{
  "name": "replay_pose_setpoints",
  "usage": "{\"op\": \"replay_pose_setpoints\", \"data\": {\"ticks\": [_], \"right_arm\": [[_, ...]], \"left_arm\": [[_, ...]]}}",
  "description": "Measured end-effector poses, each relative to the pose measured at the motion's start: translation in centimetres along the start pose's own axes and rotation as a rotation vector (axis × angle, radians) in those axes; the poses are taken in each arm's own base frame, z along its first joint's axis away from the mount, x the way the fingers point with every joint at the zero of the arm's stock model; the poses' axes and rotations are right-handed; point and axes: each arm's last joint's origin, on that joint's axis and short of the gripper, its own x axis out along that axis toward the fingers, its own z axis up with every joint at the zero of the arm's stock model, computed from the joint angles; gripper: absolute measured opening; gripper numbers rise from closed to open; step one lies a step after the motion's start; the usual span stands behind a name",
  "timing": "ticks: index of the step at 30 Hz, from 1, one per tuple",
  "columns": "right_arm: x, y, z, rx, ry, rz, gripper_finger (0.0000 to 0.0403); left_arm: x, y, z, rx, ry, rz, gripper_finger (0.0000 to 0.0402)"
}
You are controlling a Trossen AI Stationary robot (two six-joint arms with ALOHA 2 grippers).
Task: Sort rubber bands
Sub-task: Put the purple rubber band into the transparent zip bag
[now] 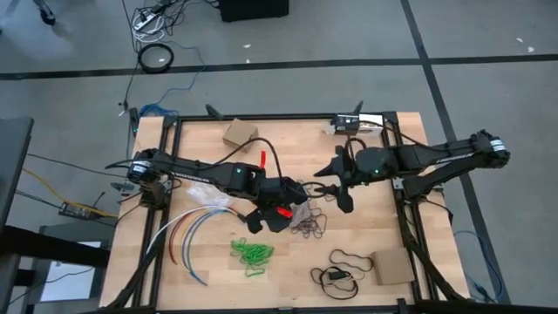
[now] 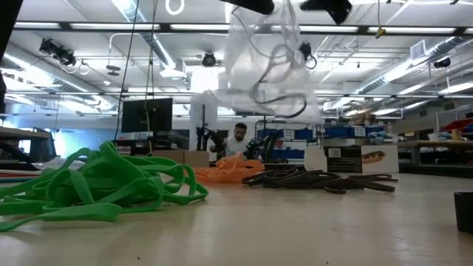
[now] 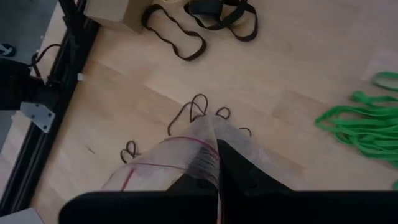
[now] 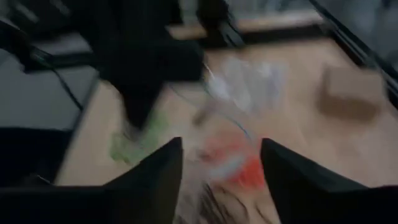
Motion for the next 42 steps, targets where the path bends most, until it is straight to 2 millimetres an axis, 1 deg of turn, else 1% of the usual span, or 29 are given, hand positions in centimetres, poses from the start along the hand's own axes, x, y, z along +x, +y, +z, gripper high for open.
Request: {"op": "replay_pose_setpoints", "data": {"ticks": [2,4,6,8,11,14,16,19,24,27,30,32,34,35,36,38,39,41,42], "right_arm": [[-0.2,-0.3,-0.8,0.015,0.072,-0.049,0.0234],[-0.3,-0.6,-2.0,0.022,0.183,-0.123,0.0242],[0.1,-1.0,-3.8,0.040,0.271,-0.185,0.0242],[1.1,-1.3,-6.0,0.046,0.327,-0.201,0.0236],[2.7,-1.8,-8.9,0.061,0.315,-0.200,0.0224],[4.0,-2.7,-12.0,0.097,0.295,-0.195,0.0210],[4.5,-3.5,-13.7,0.141,0.287,-0.189,0.0202],[4.7,-4.7,-16.6,0.202,0.336,-0.202,0.0191],[4.9,-5.4,-19.6,0.274,0.336,-0.154,0.0179],[5.0,-5.4,-20.9,0.272,0.351,-0.145,0.0175],[5.6,-5.4,-21.7,0.224,0.359,-0.161,0.0169],[6.1,-5.2,-21.8,0.172,0.365,-0.191,0.0160],[6.7,-5.1,-21.7,0.123,0.377,-0.228,0.0140],[7.0,-5.0,-21.6,0.097,0.387,-0.234,0.0123],[7.3,-4.9,-21.3,0.081,0.390,-0.235,0.0101],[7.9,-4.7,-20.5,0.044,0.397,-0.220,0.0041],[8.1,-4.6,-19.9,0.021,0.399,-0.205,0.0021],[8.5,-4.3,-18.6,-0.002,0.396,-0.185,0.0011],[8.6,-4.1,-17.6,-0.017,0.370,-0.176,0.0007]], "left_arm": [[0.0,0.0,0.0,-0.004,0.000,-0.003,0.0000],[0.0,-0.1,0.0,-0.005,-0.010,-0.014,0.0000],[0.0,-0.1,0.1,-0.006,-0.026,-0.026,0.0000],[0.0,-0.1,0.1,-0.007,-0.037,-0.034,0.0000],[0.0,-0.2,0.1,-0.009,-0.041,-0.038,0.0000],[0.0,-0.2,0.2,-0.020,-0.063,-0.056,0.0000],[0.0,-0.2,0.2,-0.027,-0.077,-0.068,0.0000],[0.0,-0.3,0.2,-0.031,-0.084,-0.073,0.0000],[0.0,-0.3,0.2,-0.035,-0.087,-0.076,0.0000],[0.0,-0.3,0.2,-0.034,-0.088,-0.075,0.0000],[0.0,-0.2,0.2,-0.034,-0.091,-0.071,0.0000],[0.0,-0.2,0.3,-0.035,-0.101,-0.071,0.0000],[0.0,-0.2,0.3,-0.044,-0.107,-0.075,0.0000],[0.0,-0.2,0.3,-0.046,-0.109,-0.075,0.0000],[0.0,-0.2,0.3,-0.048,-0.108,-0.077,0.0000],[0.0,-0.2,0.3,-0.049,-0.106,-0.080,0.0000],[0.0,-0.2,0.3,-0.049,-0.107,-0.080,0.0000],[0.0,-0.2,0.3,-0.051,-0.107,-0.080,0.0000],[0.0,-0.2,0.3,-0.051,-0.106,-0.080,0.0000]]}}
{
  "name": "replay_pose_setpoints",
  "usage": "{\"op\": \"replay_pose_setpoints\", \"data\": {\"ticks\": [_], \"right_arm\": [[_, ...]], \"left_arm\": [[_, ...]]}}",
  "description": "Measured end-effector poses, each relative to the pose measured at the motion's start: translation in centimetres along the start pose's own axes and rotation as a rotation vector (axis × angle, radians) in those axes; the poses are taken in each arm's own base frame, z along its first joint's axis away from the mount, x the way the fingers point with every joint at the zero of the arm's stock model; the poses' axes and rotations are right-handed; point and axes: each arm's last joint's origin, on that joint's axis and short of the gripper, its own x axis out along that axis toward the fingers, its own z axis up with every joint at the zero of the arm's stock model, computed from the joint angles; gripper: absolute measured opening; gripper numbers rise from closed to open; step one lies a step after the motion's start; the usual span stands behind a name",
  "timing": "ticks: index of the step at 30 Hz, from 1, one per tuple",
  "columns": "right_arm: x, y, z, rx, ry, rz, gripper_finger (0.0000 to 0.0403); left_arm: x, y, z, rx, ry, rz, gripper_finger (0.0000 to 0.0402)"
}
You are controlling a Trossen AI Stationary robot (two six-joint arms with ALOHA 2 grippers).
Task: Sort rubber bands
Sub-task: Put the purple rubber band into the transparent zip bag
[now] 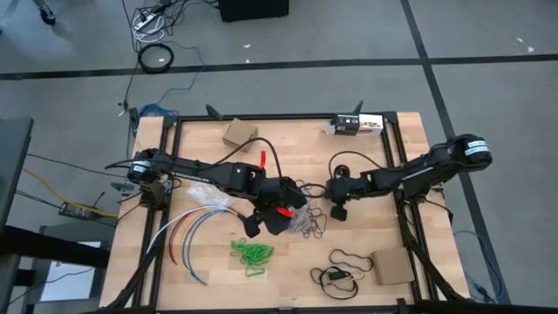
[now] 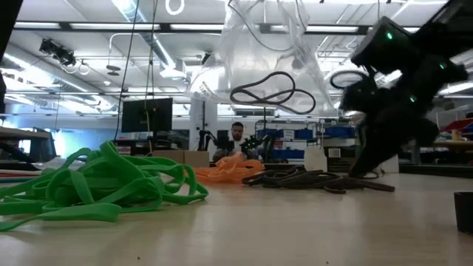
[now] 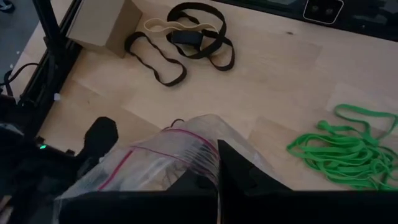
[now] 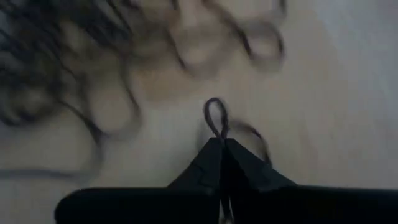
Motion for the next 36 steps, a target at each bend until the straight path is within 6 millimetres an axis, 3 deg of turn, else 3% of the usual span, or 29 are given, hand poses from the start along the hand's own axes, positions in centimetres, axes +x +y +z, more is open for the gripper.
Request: {"op": "replay_pose_setpoints", "data": {"ticks": [7,14,22,28,36], "right_arm": [[-5.0,1.2,8.7,-0.107,-0.326,0.036,0.0001],[-10.3,2.4,13.9,-0.164,-0.606,0.113,0.0001],[-13.0,4.2,16.2,-0.192,-0.804,0.186,0.0000],[-14.0,4.9,16.9,-0.204,-0.850,0.224,0.0000],[-13.3,6.0,16.8,-0.191,-0.833,0.262,0.0000]], "left_arm": [[0.0,0.0,0.0,-0.001,0.003,-0.004,0.0000],[0.0,0.0,0.0,-0.001,0.004,-0.005,0.0000],[0.3,0.0,-0.1,0.000,0.005,-0.004,0.0000],[1.5,0.2,-0.4,-0.001,0.030,-0.007,0.0000],[1.4,0.7,-0.1,0.046,0.039,0.077,0.0000]]}}
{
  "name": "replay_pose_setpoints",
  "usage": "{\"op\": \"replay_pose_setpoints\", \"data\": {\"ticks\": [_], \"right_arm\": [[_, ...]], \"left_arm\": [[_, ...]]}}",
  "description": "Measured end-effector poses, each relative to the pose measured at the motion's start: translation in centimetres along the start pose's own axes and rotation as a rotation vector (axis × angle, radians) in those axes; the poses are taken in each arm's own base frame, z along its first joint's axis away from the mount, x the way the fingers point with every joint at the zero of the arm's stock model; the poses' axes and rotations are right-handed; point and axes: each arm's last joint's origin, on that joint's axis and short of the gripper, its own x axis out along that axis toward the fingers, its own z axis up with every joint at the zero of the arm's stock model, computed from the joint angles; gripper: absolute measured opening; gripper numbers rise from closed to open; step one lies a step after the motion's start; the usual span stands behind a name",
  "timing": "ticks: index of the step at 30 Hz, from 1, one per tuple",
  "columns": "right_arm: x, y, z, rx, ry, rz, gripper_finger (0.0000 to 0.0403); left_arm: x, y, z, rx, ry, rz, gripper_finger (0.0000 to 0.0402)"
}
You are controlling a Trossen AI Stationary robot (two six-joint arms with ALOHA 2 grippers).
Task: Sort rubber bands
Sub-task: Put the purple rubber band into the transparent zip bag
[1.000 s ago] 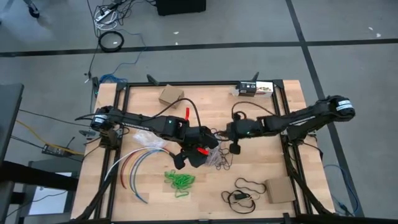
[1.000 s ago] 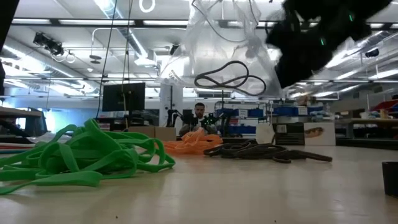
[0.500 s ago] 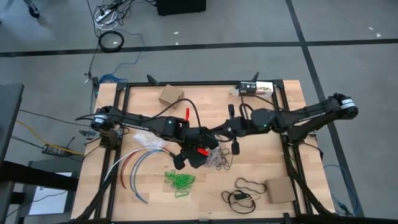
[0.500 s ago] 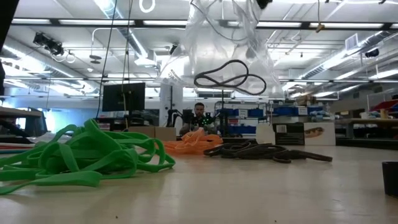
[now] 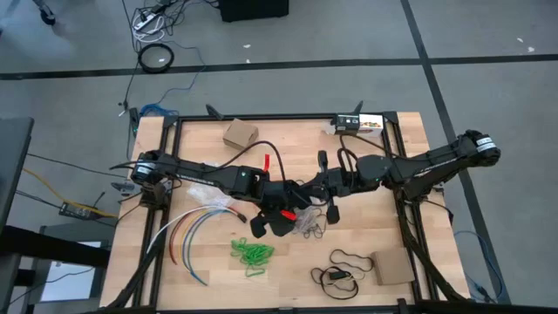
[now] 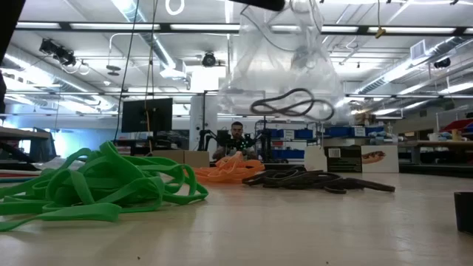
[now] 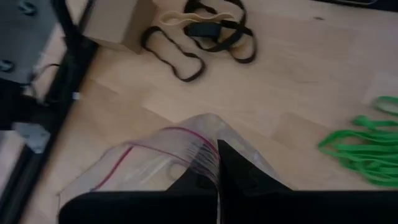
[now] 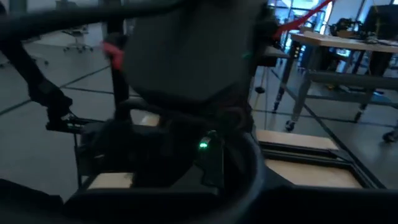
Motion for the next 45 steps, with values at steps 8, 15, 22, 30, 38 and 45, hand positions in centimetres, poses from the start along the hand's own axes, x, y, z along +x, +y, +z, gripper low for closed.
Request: {"op": "replay_pose_setpoints", "data": {"ticks": [8,15,22,30,38,45], "right_arm": [[0.2,0.8,-0.3,-0.024,0.015,0.000,0.0000],[-0.1,1.3,0.1,-0.068,0.004,-0.074,0.0000],[-1.0,1.2,0.6,-0.073,-0.002,-0.115,0.0000],[-1.6,1.5,0.9,-0.083,-0.001,-0.180,0.0000],[-2.5,2.6,1.4,-0.148,0.000,-0.291,0.0000],[-3.7,3.1,2.7,-0.168,-0.058,-0.309,0.0000]], "left_arm": [[0.0,-0.1,0.2,0.030,0.060,0.048,0.0000],[-0.9,-0.1,0.5,0.031,0.051,0.074,0.0000],[-1.2,-0.3,0.4,0.021,0.060,0.054,0.0000],[-1.5,-0.3,0.5,0.012,0.073,0.067,0.0000],[-3.3,0.0,1.3,0.052,0.031,0.149,0.0000],[-5.1,0.5,1.9,0.056,-0.032,0.221,0.0000]]}}
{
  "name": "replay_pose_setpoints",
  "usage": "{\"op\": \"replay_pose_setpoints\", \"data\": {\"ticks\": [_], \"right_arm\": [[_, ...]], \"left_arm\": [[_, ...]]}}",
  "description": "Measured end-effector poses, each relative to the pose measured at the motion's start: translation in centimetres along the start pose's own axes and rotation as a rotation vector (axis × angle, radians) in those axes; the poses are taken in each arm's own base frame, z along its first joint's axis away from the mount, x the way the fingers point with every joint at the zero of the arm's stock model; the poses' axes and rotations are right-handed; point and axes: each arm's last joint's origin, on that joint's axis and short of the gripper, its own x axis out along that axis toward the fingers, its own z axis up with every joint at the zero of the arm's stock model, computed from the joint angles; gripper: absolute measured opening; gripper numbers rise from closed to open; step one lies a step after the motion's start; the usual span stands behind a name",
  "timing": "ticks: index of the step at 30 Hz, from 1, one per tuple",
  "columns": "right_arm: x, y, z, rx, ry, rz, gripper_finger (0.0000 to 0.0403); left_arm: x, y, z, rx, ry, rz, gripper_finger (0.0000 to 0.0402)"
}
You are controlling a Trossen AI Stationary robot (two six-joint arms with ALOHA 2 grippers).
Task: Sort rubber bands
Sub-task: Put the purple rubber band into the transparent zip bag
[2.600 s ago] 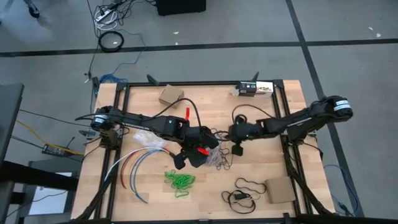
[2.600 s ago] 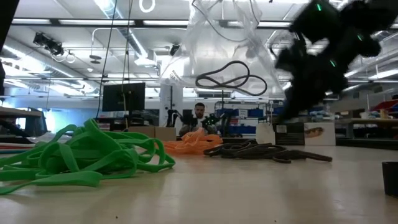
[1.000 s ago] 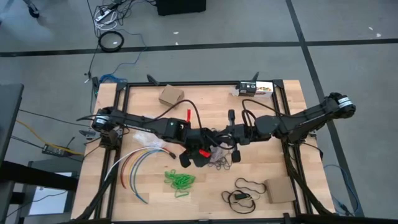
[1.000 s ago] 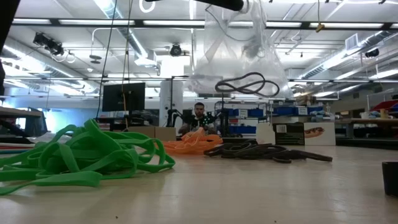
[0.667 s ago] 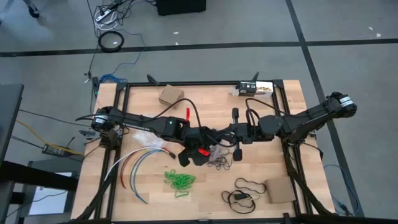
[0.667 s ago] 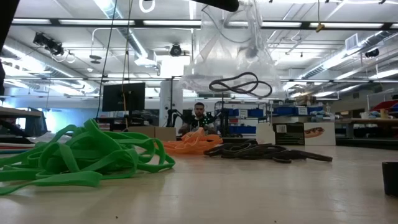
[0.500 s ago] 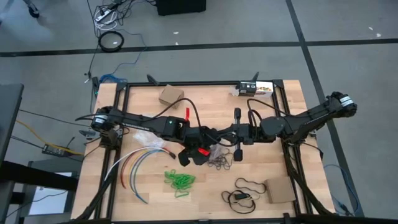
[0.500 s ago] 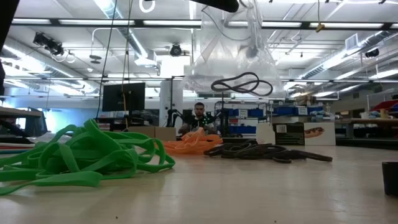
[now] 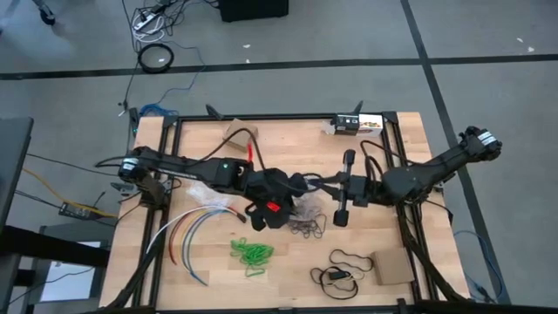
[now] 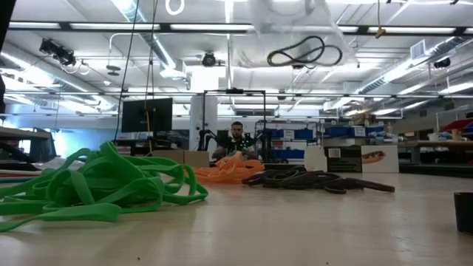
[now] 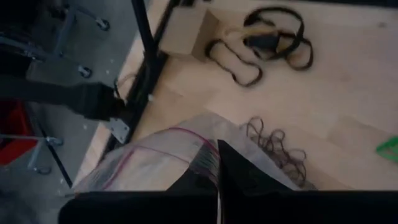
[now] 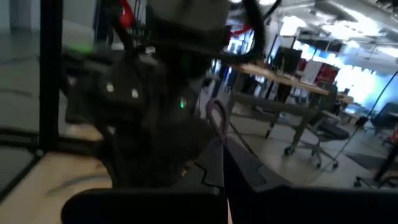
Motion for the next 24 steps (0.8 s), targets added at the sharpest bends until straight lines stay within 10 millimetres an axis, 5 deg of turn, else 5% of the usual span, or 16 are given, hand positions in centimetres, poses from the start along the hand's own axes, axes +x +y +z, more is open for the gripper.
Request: {"op": "replay_pose_setpoints", "data": {"ticks": [8,18,24], "right_arm": [[0.5,-0.3,0.5,0.016,-0.079,0.022,0.0000],[0.7,-0.5,0.3,0.025,-0.106,0.032,0.0000],[0.8,-1.2,-0.3,0.067,-0.291,0.063,0.0000]], "left_arm": [[-0.3,0.2,0.1,-0.001,-0.001,0.033,0.0000],[-3.1,1.1,0.8,0.004,-0.044,0.131,0.0000],[-3.2,1.1,0.8,0.005,-0.051,0.127,0.0000]]}}
